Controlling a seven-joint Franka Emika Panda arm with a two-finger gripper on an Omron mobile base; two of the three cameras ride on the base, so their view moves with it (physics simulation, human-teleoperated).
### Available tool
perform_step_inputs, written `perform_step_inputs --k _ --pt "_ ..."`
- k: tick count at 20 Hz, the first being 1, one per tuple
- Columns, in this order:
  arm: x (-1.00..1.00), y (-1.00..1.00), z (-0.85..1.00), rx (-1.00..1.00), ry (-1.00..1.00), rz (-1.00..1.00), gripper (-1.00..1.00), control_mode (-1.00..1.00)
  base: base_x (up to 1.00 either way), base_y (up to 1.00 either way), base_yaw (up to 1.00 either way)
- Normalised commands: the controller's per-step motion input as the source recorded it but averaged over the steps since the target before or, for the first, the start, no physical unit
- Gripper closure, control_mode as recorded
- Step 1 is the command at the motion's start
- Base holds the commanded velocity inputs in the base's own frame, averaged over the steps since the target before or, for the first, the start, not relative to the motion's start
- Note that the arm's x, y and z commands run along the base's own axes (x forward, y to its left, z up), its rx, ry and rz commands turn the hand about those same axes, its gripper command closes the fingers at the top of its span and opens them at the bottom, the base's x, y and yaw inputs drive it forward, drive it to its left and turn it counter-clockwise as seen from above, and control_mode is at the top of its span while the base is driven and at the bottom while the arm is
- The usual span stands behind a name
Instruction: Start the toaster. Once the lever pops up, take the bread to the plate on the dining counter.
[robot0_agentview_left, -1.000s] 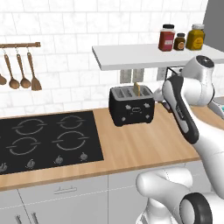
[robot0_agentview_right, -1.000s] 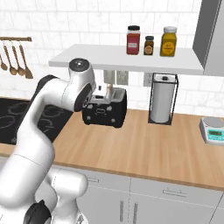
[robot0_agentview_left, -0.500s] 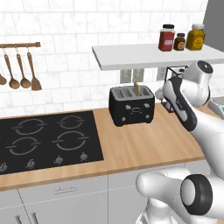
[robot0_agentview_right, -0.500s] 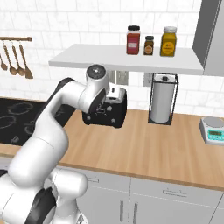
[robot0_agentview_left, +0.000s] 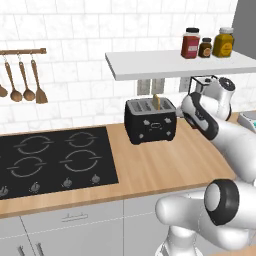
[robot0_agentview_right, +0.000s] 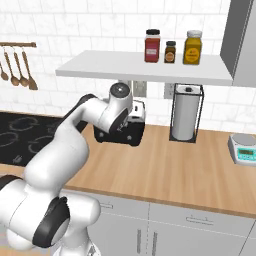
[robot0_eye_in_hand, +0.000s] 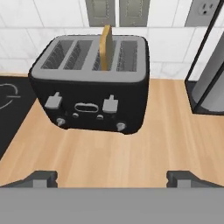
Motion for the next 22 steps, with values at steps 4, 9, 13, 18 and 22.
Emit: perform_step_inputs --k 4,9,13,18,22 --pt "0.26 -0.09 -0.47 0.00 0.00 0.00 -1.00 -1.00 0.00 0.00 0.00" --pt "0.21 -0.03 -0.31 0.00 0.00 0.00 -1.00 -1.00 0.00 0.00 0.00" --pt "0.28 0.00 -0.06 0.00 0.00 0.00 -1.00 -1.00 0.00 0.00 0.00" --pt "0.34 -0.03 -0.01 0.00 0.00 0.00 -1.00 -1.00 0.00 0.00 0.00" --pt "0.38 -0.06 0.00 0.00 0.00 0.00 -1.00 -1.00 0.00 0.00 0.00"
